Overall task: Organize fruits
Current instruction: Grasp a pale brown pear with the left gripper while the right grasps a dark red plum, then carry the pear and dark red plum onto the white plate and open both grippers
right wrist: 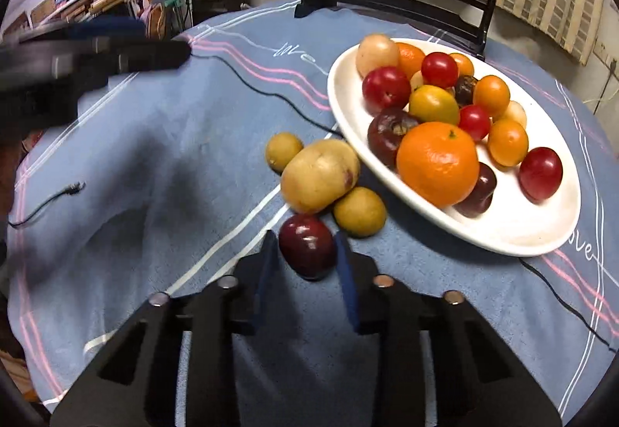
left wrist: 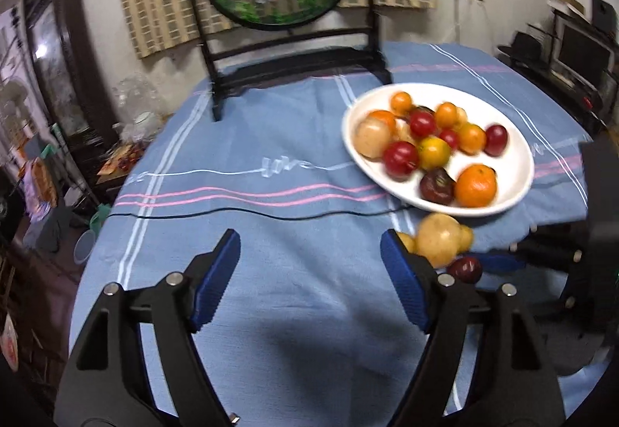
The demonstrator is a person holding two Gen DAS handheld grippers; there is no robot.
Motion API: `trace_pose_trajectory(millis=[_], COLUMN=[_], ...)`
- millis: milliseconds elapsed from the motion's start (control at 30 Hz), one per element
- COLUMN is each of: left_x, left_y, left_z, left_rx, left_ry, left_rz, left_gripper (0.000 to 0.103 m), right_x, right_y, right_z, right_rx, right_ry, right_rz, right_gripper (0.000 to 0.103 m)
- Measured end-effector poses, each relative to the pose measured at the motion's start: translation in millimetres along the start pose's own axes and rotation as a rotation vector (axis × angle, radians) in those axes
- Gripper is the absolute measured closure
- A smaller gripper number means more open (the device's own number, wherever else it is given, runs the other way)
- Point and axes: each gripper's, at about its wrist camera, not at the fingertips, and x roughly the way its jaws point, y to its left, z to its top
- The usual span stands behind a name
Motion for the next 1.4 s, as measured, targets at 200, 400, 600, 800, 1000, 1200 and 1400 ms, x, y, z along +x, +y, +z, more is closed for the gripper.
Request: trace_pose_trajectory(millis=[200,400,600,800,1000,1200,1400], left_x=[8,22,59,60,29,-4,7], left_y=[-48,-74,-81,-62,-74,-73,-82], left_z=[-11,-11,-2,2,-24,-38,-48], left_rx=[0.214,0.373,0.363,0.260,0.352,0.322,0.309], left_ry=[-0.015,-0.059,0.037,0.048,0.050,0.035,0.076], left_rz=[-0.116,-0.241,-0.389,-0.477,-0.438,-0.437,-0.346], left_gripper=[0.026,0.027,0.041,0.065,0.065,0.065,0.064], right_x=[-31,-43,-40,-39,-46,-67,-74], right_y=[-23,-47,-61,-69,-66,-56,-49], right_z=[-17,-39,-47,-52,-55,-59,-64], right_rx=[0.017,0.078,0.111,0.131,0.133,0.114,0.094], right_ry=[-0.035,-0.027,-0.021,-0.025,-0.031,-0.057,-0.050], right_rz=[0.019,0.048,0.065,0.082,0.078,0.079,0.054], right_gripper=[0.073,0.074,0.074,0.074,0.074,0.073,0.073])
